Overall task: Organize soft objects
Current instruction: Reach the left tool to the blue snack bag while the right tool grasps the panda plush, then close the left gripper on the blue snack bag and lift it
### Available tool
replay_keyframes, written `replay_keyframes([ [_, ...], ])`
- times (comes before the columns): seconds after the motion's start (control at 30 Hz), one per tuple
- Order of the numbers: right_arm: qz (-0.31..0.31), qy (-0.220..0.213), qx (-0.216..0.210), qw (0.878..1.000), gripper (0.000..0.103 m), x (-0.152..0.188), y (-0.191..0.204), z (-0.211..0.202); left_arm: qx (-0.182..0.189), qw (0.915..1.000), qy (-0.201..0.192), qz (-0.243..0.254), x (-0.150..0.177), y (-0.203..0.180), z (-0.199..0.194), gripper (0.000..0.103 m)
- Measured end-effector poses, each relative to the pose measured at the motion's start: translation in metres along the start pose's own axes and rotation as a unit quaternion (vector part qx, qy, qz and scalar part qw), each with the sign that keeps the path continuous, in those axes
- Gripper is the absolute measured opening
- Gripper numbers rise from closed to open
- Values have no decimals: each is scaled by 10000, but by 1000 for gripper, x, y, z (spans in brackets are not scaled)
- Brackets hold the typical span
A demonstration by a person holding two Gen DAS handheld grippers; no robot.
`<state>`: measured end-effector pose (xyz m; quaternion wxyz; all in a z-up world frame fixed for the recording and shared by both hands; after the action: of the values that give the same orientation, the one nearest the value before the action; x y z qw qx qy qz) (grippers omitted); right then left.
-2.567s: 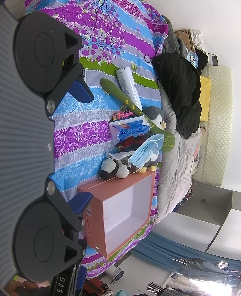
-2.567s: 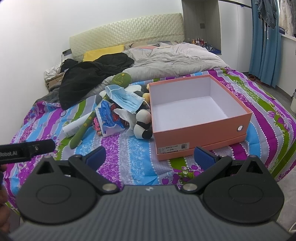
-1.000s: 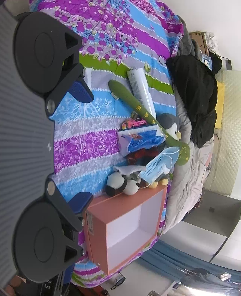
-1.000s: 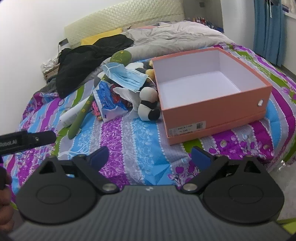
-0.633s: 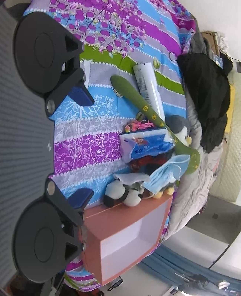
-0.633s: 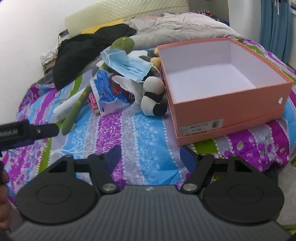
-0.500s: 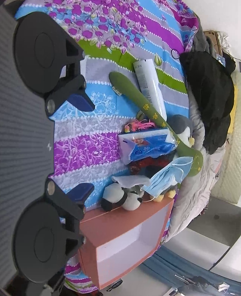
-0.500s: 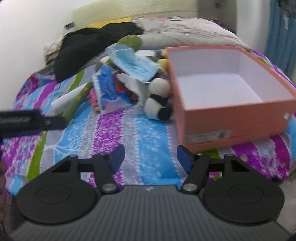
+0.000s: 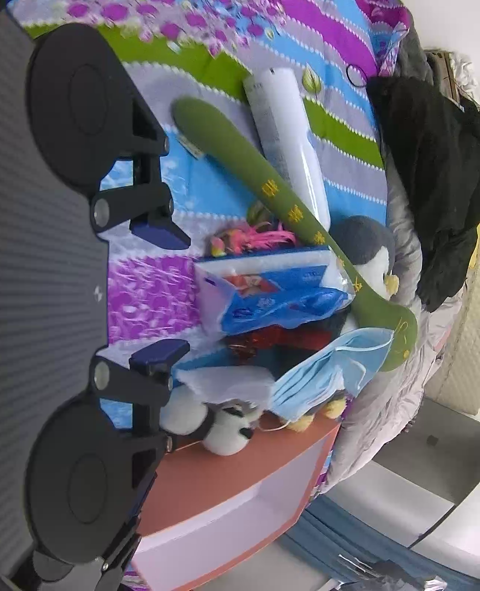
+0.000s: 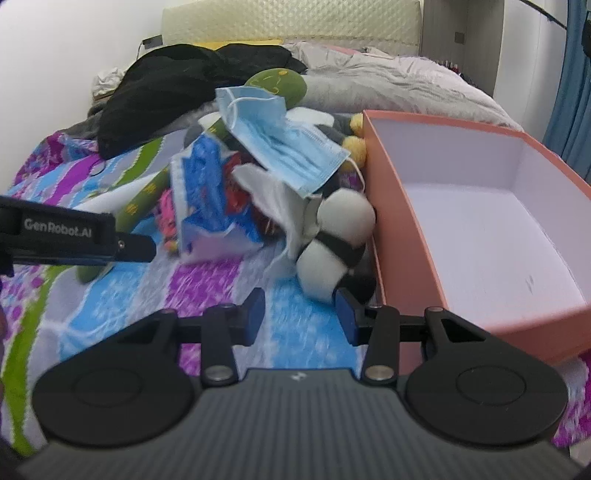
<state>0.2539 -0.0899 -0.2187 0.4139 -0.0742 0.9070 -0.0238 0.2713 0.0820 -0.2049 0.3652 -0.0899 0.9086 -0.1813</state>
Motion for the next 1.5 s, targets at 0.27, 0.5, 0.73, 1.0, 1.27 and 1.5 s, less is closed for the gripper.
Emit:
replay_keyframes([
  [0.27, -240, -127, 322, 9991, 45, -16, 11, 39, 182, 9997, -69, -159, -26, 9, 46, 60],
  [0.5, -591, -151, 846, 9945, 45, -12, 21, 65, 184, 9997, -77, -121, -36, 11, 77, 60],
  [0.73, -1280, -266, 1279, 9831, 48, -5, 32, 81, 25, 9997, 142, 213, -34, 11, 101, 29],
  [1.0, -1319, -378, 1087, 9846, 38, -15, 25, 76, 101, 9996, -15, 266, -33, 2, 74, 10],
  [1.27, -1261, -413, 824, 9877, 33, -14, 23, 49, 320, 9989, -112, 333, -21, -14, 23, 9],
  [1.5, -1089, -185, 538, 9924, 31, 1, 17, 21, 635, 9980, 34, -47, 7, -13, -21, 9],
])
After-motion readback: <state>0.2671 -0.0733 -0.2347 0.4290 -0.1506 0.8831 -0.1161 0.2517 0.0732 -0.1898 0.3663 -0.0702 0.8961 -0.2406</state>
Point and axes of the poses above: each gripper's, at about its wrist camera, not at the fingertips, and z roughly the way its jaws point, y to its left, x to its underside, the point moved 6 cm from there along z, roughly the way its jaws point, and after that the axes turned 12 degrees about x, right-handed, at the moved point
